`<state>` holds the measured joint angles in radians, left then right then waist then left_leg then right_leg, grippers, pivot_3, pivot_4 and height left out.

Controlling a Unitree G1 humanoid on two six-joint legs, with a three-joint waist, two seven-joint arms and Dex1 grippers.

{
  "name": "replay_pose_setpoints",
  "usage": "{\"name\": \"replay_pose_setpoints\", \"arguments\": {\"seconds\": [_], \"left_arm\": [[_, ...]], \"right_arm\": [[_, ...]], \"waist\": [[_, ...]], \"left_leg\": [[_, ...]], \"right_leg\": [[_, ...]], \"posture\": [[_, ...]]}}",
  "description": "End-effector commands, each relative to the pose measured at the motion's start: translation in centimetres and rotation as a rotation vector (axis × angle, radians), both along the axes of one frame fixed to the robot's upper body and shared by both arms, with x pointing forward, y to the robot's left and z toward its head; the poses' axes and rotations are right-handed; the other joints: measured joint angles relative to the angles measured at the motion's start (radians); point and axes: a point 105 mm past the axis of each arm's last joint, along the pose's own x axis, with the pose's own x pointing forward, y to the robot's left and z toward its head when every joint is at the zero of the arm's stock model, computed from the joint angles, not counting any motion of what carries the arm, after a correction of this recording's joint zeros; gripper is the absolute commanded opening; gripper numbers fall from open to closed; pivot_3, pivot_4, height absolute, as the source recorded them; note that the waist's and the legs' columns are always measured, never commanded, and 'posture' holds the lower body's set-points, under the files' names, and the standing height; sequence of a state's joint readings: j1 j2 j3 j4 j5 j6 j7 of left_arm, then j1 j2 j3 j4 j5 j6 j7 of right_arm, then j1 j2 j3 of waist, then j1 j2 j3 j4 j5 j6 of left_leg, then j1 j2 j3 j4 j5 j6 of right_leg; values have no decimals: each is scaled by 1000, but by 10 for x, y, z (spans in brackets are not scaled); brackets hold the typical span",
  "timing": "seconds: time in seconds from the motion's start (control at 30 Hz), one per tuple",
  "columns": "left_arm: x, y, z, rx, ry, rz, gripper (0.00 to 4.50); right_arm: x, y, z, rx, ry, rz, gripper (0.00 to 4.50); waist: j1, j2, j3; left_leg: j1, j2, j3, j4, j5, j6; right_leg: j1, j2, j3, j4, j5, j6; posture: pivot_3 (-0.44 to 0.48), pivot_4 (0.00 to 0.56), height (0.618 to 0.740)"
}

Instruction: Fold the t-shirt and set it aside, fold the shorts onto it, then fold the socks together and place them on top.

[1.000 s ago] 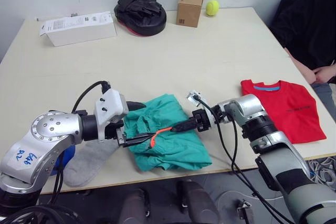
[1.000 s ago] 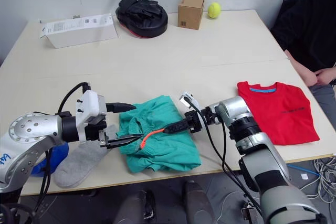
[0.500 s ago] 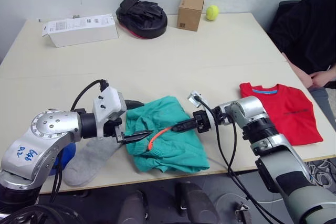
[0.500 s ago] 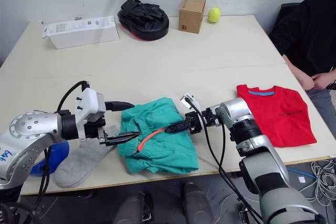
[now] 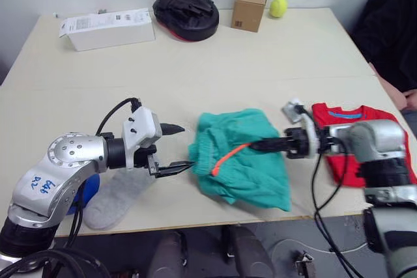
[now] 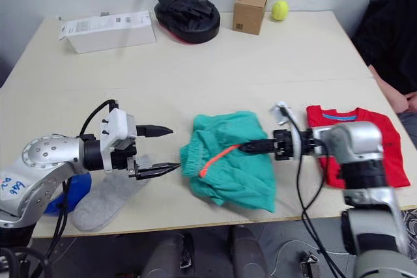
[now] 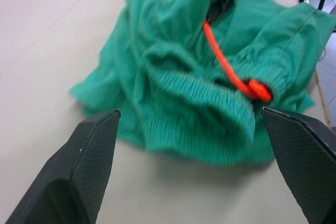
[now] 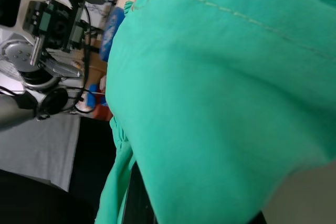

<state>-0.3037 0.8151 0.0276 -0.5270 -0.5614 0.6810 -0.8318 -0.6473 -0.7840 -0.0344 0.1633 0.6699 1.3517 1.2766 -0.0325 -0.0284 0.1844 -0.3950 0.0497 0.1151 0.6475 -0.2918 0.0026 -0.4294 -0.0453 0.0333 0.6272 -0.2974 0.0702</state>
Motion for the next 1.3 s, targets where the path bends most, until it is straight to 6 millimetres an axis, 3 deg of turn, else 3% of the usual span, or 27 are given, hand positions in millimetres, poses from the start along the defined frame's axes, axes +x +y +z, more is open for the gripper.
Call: {"name": "replay_pose_setpoints", "arguments": {"seconds": [0.03, 0.53, 0.77, 0.9, 1.17, 1.3], "left_arm": [[1, -6, 5, -10, -38, -42, 4500], [9, -13, 2, -24, -53, -89, 4500], [8, -12, 2, -20, -53, -87, 4500], [8, -11, 1, -14, -55, -80, 4500], [7, -10, 1, -10, -56, -69, 4500], [6, -10, 1, -10, -56, -68, 4500]], "right_arm": [[-4, -24, 30, 15, -119, -44, 27], [-17, -150, 79, -171, -286, -330, 27], [-9, -199, 59, -415, -300, -415, 27], [-10, -225, 31, -627, -257, -448, 27], [-1, -246, 11, -783, -246, -572, 27], [0, -250, 11, -775, -232, -623, 1068]], "waist": [[2, 0, 0], [1, 2, 1], [0, 4, 2], [0, 4, 3], [-3, 5, 2], [-3, 5, 3]], "left_leg": [[0, 0, 1, 1, 0, 1], [2, -1, 6, 3, 1, 3], [4, -1, 8, 4, 1, 3], [4, -1, 9, 4, 2, 2], [5, -1, 10, 5, 5, -4], [5, -1, 9, 6, 5, -5]], "right_leg": [[0, 0, 1, 0, 1, 1], [1, 3, 5, 0, 3, 5], [1, 3, 5, 1, 3, 5], [1, 3, 4, 1, 3, 6], [1, 3, 6, 3, 4, 7], [1, 3, 9, 4, 4, 6]], "posture": [[0, 150, 740], [0, 150, 740], [0, 150, 740], [0, 150, 740], [0, 150, 740], [0, 150, 740]]}}
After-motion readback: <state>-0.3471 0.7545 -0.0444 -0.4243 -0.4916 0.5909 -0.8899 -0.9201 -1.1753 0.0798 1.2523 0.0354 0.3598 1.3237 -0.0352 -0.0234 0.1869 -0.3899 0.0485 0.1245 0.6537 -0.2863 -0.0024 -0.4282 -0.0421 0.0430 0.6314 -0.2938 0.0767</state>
